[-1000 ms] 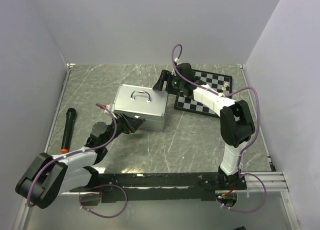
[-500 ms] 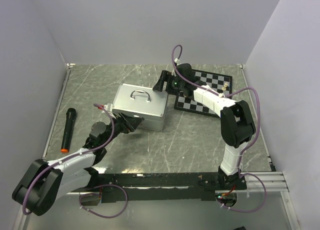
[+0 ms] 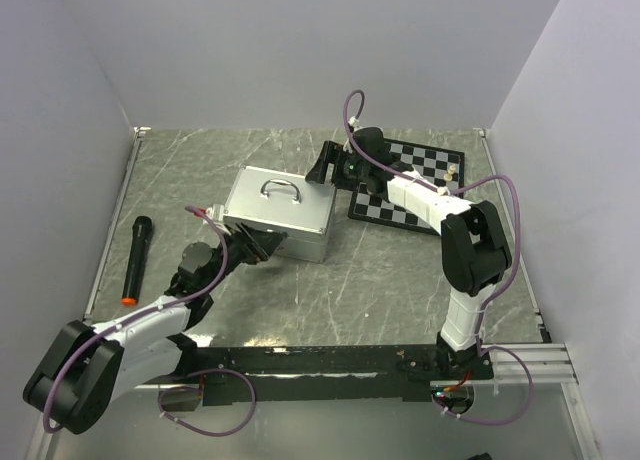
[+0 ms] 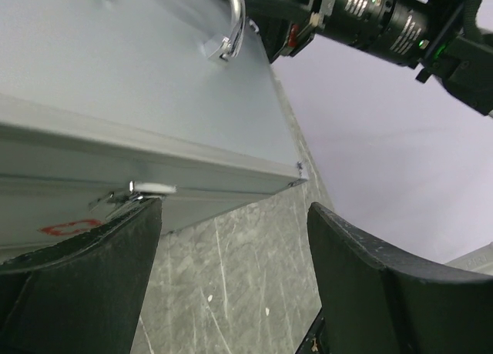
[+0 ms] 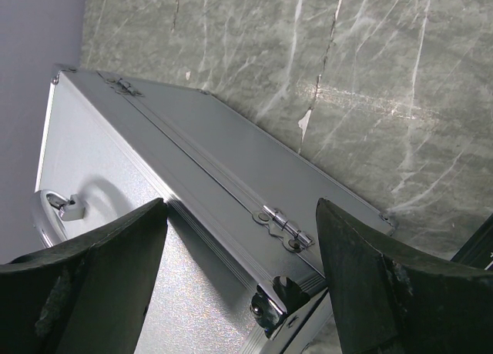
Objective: Organize the medicine kit
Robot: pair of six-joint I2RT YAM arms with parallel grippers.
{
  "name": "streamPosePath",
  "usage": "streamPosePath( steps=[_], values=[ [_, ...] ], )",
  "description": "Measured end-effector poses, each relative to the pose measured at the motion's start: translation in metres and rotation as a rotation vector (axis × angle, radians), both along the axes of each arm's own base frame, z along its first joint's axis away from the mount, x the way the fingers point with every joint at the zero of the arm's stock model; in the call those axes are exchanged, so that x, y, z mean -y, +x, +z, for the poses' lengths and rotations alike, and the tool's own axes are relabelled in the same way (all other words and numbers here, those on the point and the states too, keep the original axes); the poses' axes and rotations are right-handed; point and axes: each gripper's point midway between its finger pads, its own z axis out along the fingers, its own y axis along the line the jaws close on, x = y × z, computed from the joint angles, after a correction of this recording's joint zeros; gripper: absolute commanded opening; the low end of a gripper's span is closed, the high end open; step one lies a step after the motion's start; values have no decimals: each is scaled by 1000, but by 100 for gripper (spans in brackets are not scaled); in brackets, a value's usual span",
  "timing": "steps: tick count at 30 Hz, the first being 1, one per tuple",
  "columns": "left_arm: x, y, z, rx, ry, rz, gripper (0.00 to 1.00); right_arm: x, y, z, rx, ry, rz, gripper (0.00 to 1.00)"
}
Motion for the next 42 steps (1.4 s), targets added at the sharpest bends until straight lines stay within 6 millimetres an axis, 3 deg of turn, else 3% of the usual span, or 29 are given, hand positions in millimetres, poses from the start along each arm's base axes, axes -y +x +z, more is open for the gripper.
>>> streamPosePath(
  steps=[5,16,25,26,30,34,36,39,42],
  values=[
    [1,7,16,31,-12,11,80,0,0,0,0,1,2,85],
    [-3,5,22,49,-4,28,83,0,-2,1,5,4,3,85],
    [-34,-10,88,201,-20,143,99,10,-10,3,-1,-41,-23,88],
    [-41,-9,91,184,-15,184,96,14,-12,4,1,-56,-33,88],
    [-88,6,84,-25,34,454,96,48,-25,20,50,-137,-141,89],
    [-137,10,78,-179,131,680,96,100,-51,43,124,-174,-275,89],
    [-153,9,81,-236,165,746,96,127,-65,51,167,-189,-343,89],
    [-159,13,88,-296,193,781,96,154,-91,45,202,-216,-407,89],
    [-159,19,85,-348,233,789,96,170,-120,22,196,-253,-424,89]
  ],
)
